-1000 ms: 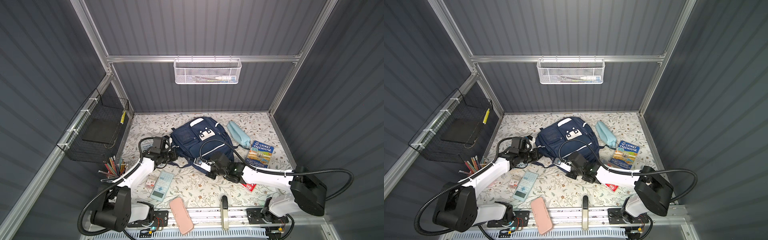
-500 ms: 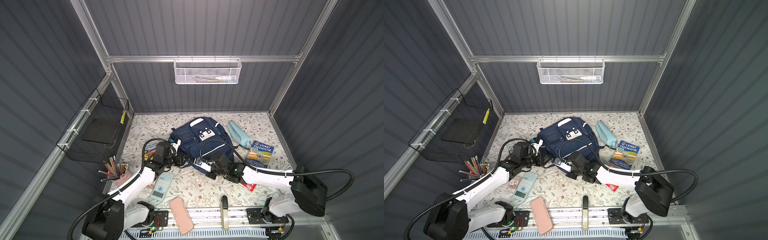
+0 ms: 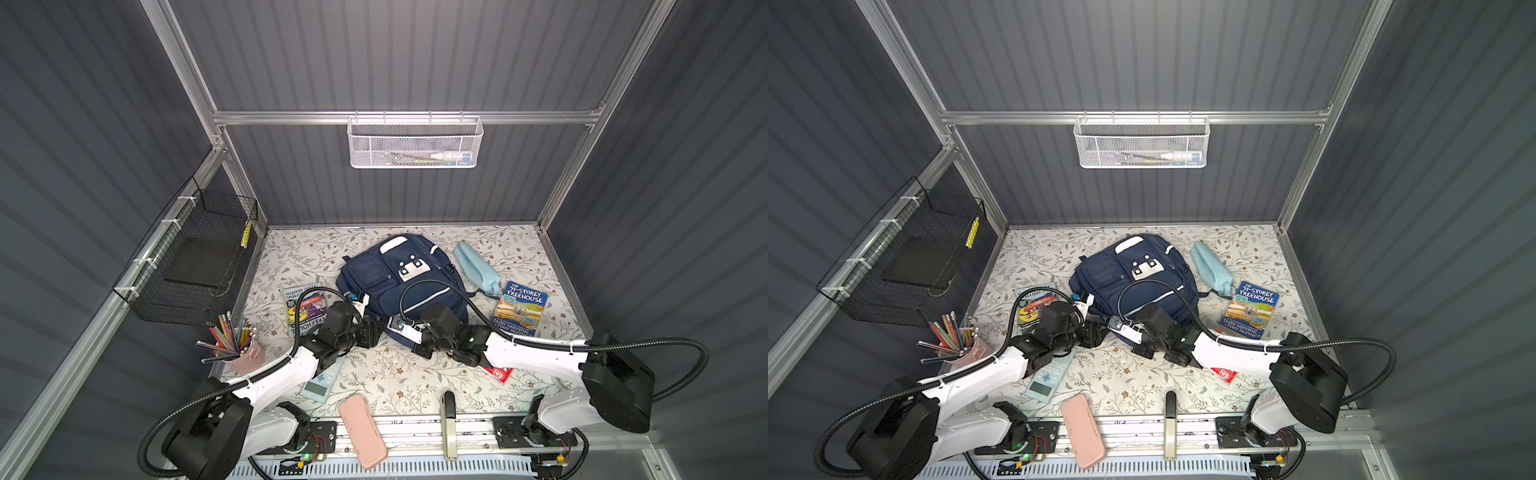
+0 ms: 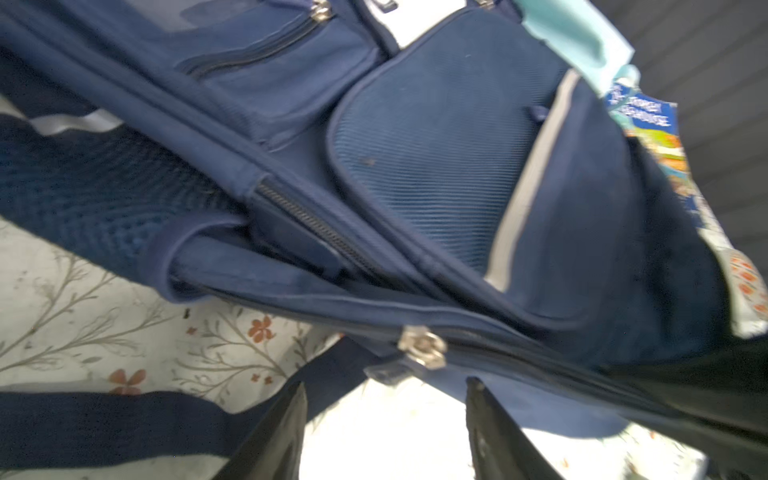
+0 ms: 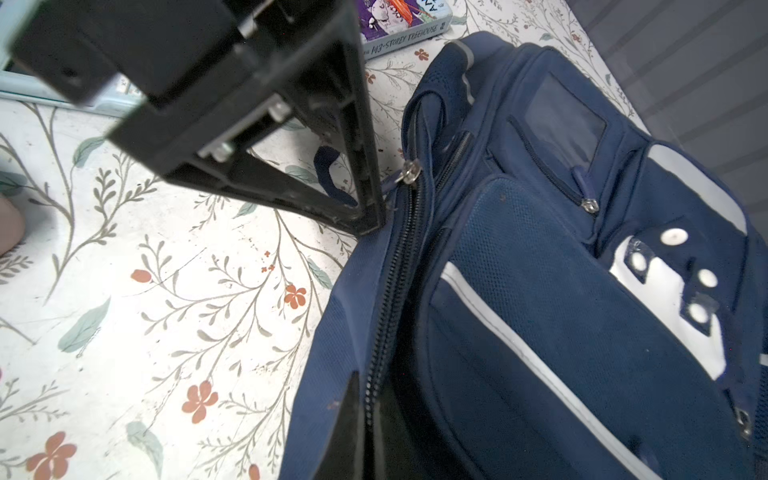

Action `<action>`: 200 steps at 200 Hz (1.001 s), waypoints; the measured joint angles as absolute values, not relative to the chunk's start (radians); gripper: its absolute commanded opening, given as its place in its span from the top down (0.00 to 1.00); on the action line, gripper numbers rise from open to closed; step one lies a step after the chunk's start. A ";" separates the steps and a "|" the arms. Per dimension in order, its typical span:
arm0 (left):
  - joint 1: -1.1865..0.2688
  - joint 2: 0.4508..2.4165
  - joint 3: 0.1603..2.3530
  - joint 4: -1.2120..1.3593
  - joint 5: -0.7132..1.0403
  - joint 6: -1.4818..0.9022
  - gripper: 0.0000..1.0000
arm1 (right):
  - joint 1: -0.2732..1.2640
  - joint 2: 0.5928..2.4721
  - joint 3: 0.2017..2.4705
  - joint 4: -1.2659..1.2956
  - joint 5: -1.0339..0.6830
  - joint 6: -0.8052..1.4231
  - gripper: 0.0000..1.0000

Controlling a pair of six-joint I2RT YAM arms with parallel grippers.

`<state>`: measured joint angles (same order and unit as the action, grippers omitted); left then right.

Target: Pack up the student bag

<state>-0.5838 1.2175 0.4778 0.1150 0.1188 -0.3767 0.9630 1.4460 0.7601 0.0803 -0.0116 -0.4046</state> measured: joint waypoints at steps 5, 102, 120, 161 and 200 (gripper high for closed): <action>-0.584 1.233 0.478 0.120 0.115 -0.380 0.52 | 0.963 1.446 0.760 0.080 -0.012 -0.405 1.00; -0.590 1.293 0.520 0.158 0.116 -0.374 0.56 | 0.963 1.446 0.760 0.073 -0.020 -0.404 1.00; -0.590 1.304 0.531 0.153 0.116 -0.369 0.68 | 0.963 1.446 0.760 0.073 -0.020 -0.404 1.00; -0.593 1.302 0.538 0.142 0.116 -0.364 0.98 | 0.963 1.446 0.761 0.073 -0.021 -0.404 1.00; -0.584 1.297 0.541 0.114 0.114 -0.382 1.00 | 0.963 1.446 0.761 0.073 -0.019 -0.405 1.00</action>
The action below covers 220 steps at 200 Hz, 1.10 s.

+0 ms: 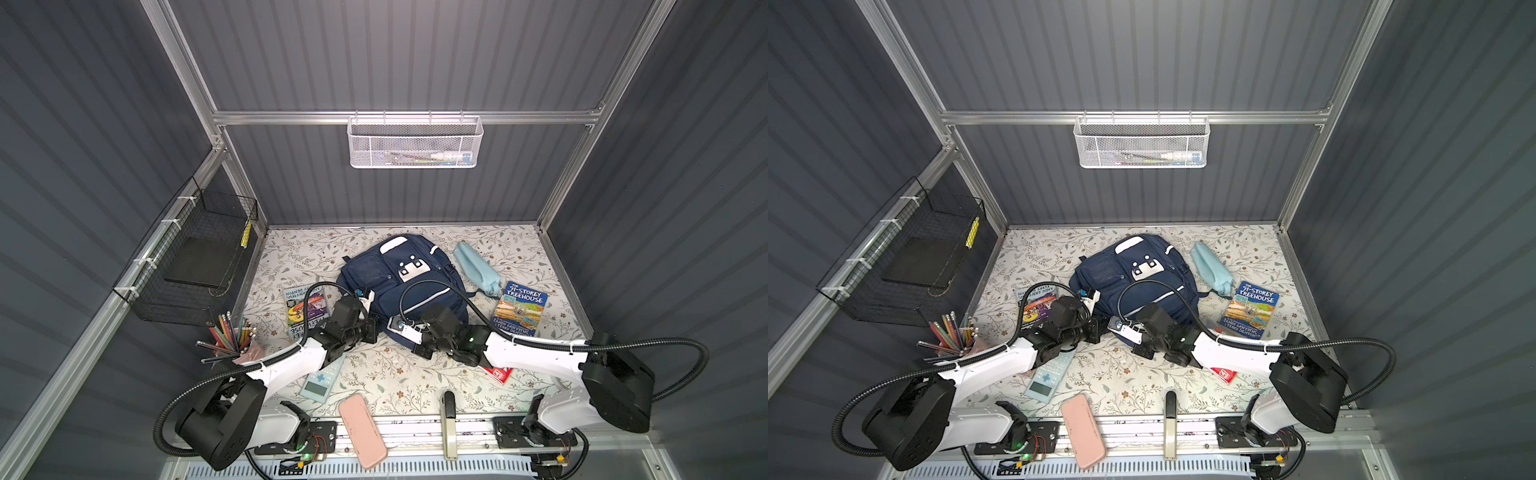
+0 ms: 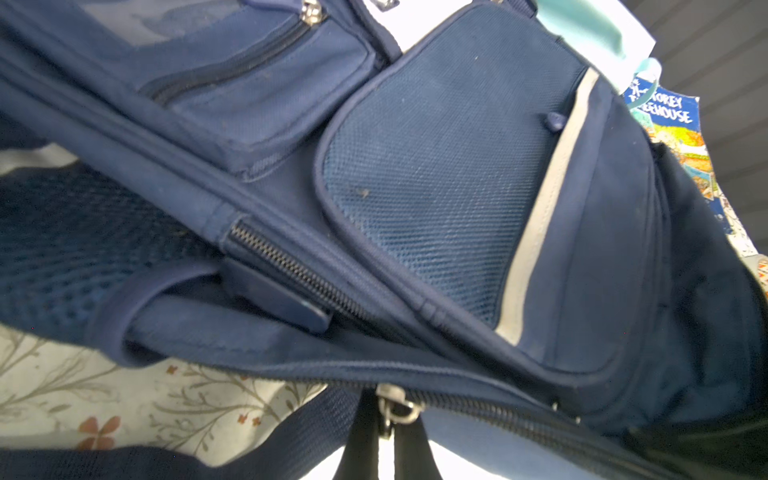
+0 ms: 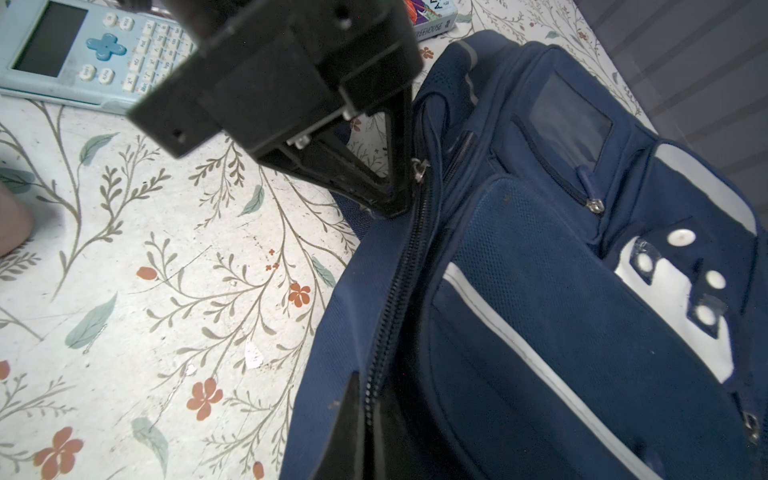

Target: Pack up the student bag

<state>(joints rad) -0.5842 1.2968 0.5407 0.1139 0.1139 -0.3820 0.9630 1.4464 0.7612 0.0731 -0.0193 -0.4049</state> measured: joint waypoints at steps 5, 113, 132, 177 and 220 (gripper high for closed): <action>-0.574 1.298 0.542 0.107 0.119 -0.387 1.00 | 0.963 1.446 0.761 0.073 -0.019 -0.405 1.00; -0.353 1.395 0.695 -0.094 0.206 -0.411 0.36 | 0.964 1.442 0.764 0.078 -0.034 -0.399 0.52; -0.345 1.343 0.699 -0.115 0.199 -0.411 0.19 | 0.968 1.407 0.765 0.084 -0.034 -0.361 0.34; -0.346 1.213 0.818 -0.199 0.208 -0.395 0.00 | 0.963 1.198 0.738 0.185 0.121 -0.178 0.01; -0.594 1.380 1.094 -0.265 0.139 -0.278 0.00 | 0.742 1.099 0.768 -0.002 0.233 0.183 0.01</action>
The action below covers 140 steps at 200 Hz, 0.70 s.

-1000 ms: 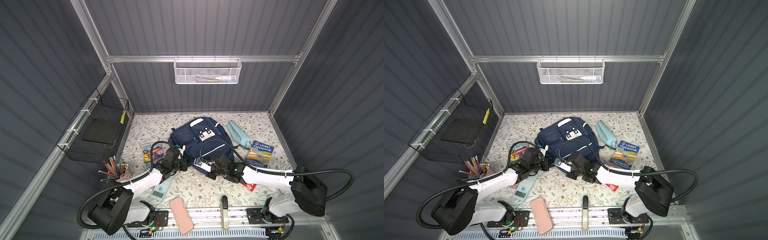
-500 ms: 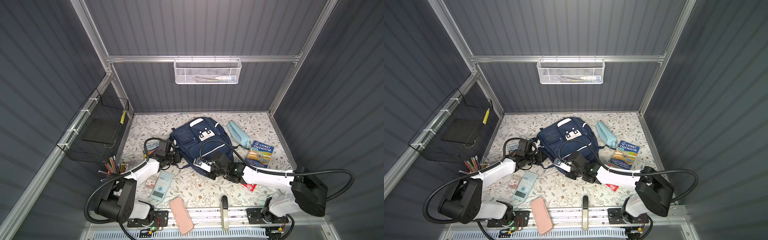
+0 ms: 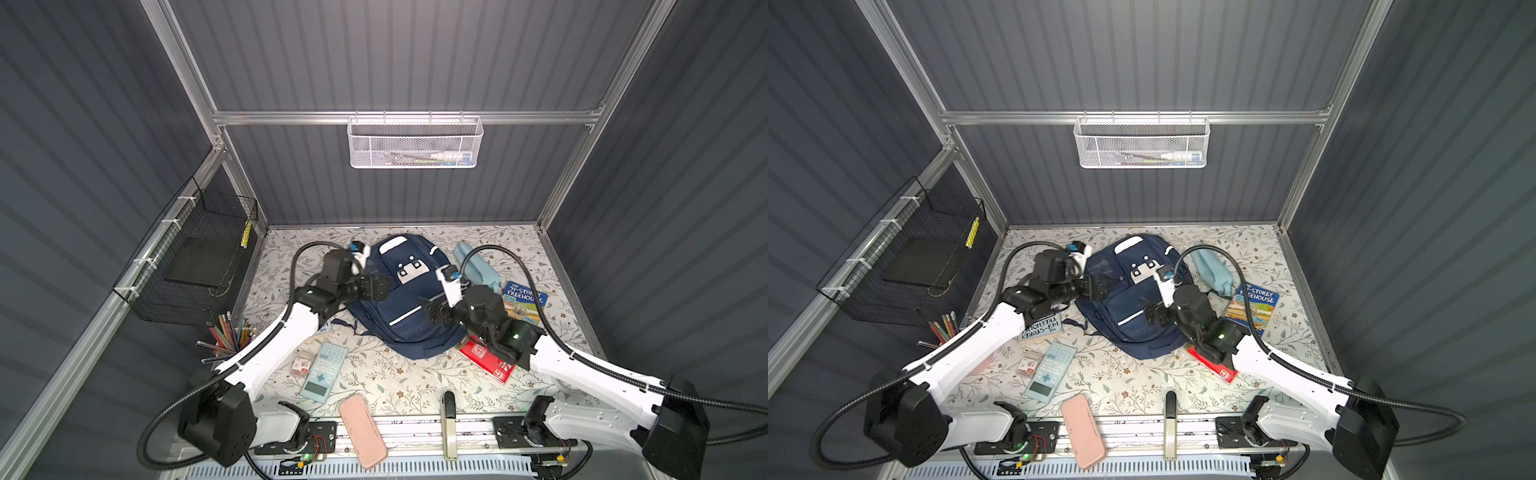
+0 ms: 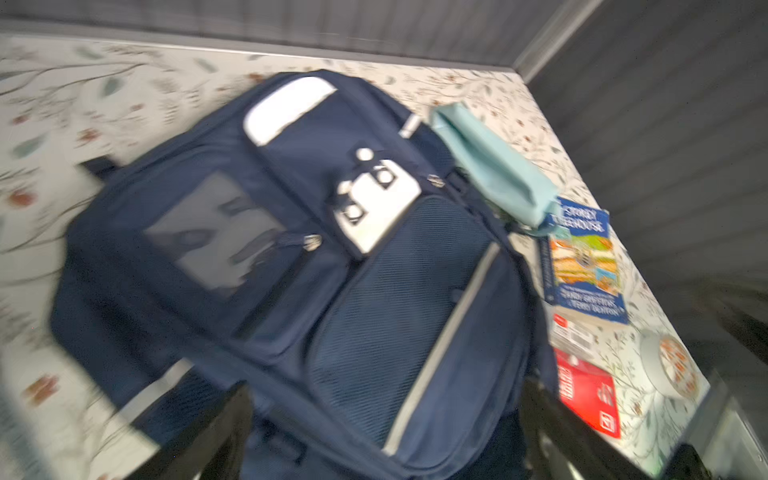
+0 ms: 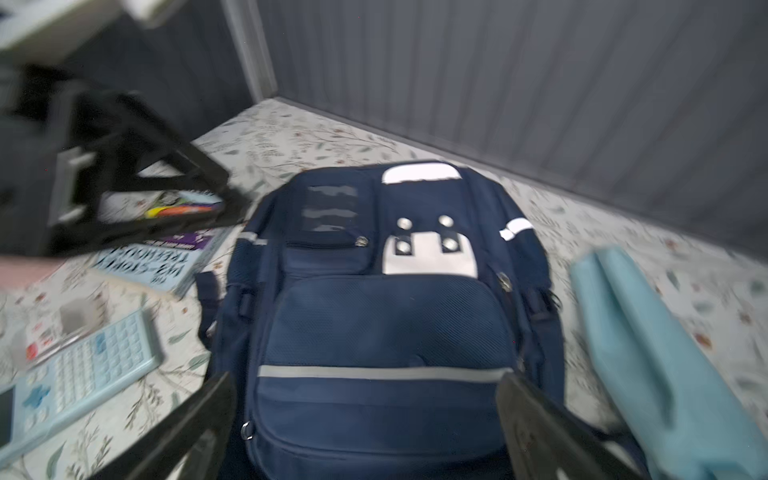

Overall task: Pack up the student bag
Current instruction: 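Release the bag and lift both grippers away from the backpack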

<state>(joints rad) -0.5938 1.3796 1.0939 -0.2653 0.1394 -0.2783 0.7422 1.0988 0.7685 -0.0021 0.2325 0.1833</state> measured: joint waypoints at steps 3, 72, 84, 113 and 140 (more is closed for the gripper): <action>-0.626 1.404 1.118 -0.273 0.124 -0.266 0.00 | 0.718 1.093 0.768 -0.021 0.232 0.207 0.01; -0.956 1.849 1.373 -0.468 -0.179 -0.070 0.00 | 0.456 0.830 0.634 -0.273 0.208 0.496 0.01; -0.966 1.889 1.380 -0.493 -0.215 -0.055 0.00 | 0.424 0.798 0.619 -0.306 0.201 0.513 0.01; -0.968 1.943 1.409 -0.502 -0.268 -0.037 0.15 | 0.373 0.725 0.585 -0.358 0.178 0.532 0.01; -0.968 1.956 1.444 -0.504 -0.279 -0.025 0.80 | 0.354 0.696 0.556 -0.379 0.162 0.535 0.01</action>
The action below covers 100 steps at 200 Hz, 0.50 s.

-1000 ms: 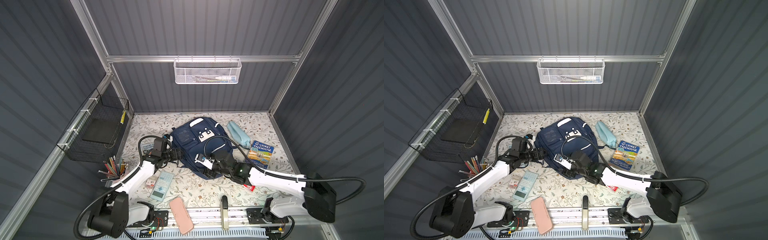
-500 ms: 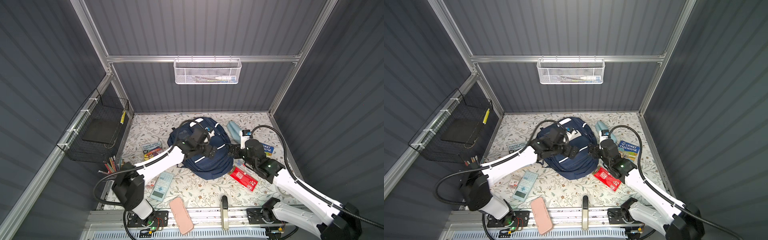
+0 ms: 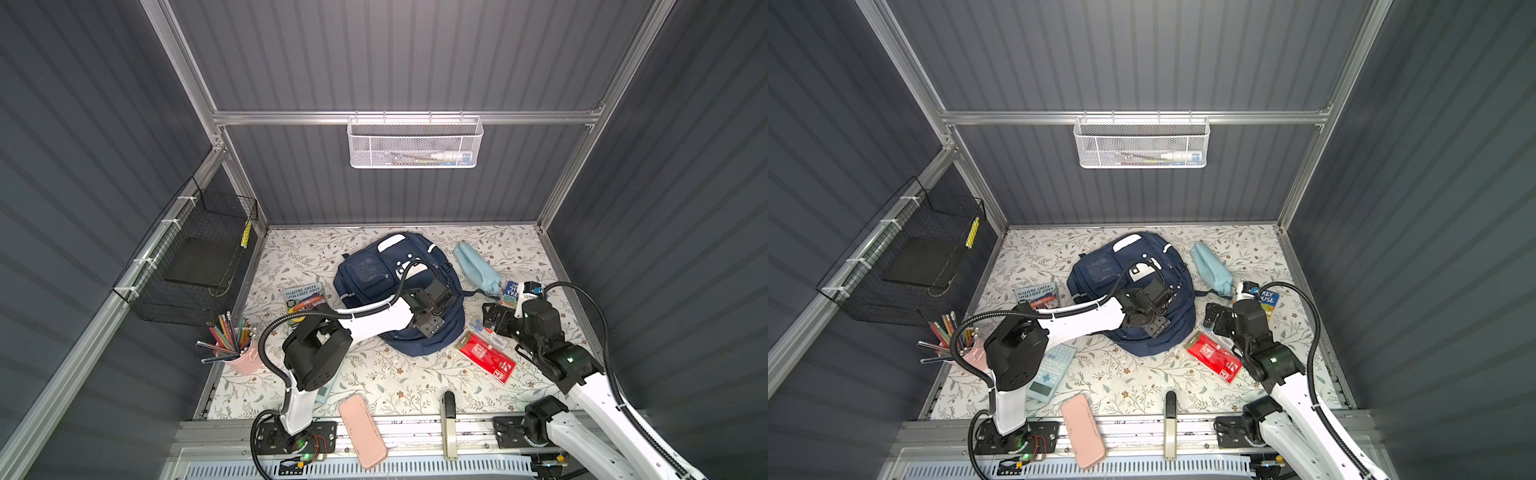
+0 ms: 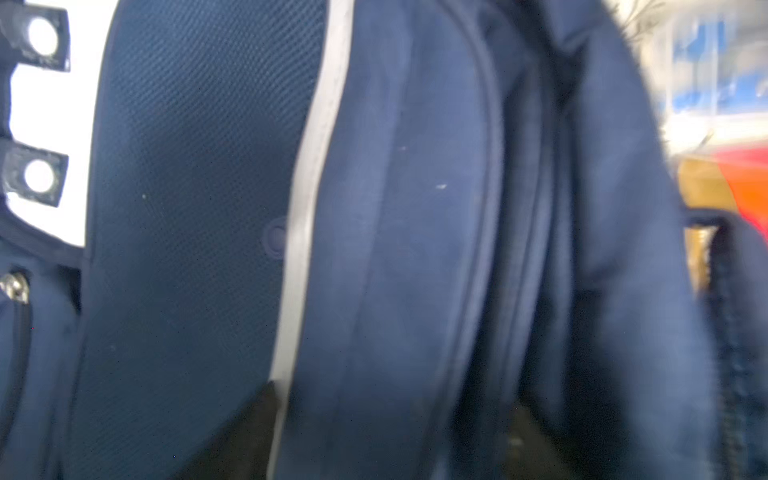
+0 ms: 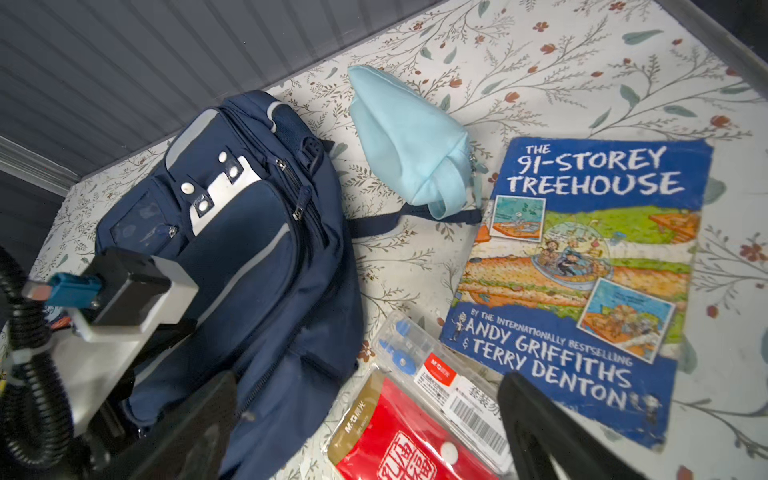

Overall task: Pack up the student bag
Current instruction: 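Release the bag and lift both grippers away from the backpack, then hold the backpack opening with the left gripper while the right grasps the blue book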

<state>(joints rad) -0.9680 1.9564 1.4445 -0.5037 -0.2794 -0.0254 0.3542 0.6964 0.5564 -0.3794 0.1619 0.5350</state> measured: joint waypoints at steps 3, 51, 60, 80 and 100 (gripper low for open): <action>-0.968 1.958 1.448 -0.504 -0.279 -0.025 0.89 | 0.353 0.698 0.555 -0.381 0.160 0.535 0.01; -0.965 1.938 1.463 -0.512 -0.265 -0.049 1.00 | 0.228 0.783 0.562 -0.402 0.149 0.537 0.01; -0.965 1.924 1.465 -0.519 -0.257 -0.061 1.00 | 0.151 0.822 0.575 -0.413 0.139 0.540 0.01; -0.960 1.887 1.480 -0.537 -0.239 -0.080 1.00 | -0.028 0.914 0.590 -0.410 0.093 0.542 0.01; -0.952 1.848 1.497 -0.546 -0.232 -0.091 1.00 | -0.194 1.023 0.593 -0.405 0.039 0.538 0.01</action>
<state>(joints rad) -0.9516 1.8481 1.4975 -0.5461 -0.2317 -0.0906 -0.1940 1.0225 0.5934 -0.4049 0.0395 0.5381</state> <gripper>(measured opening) 0.064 0.989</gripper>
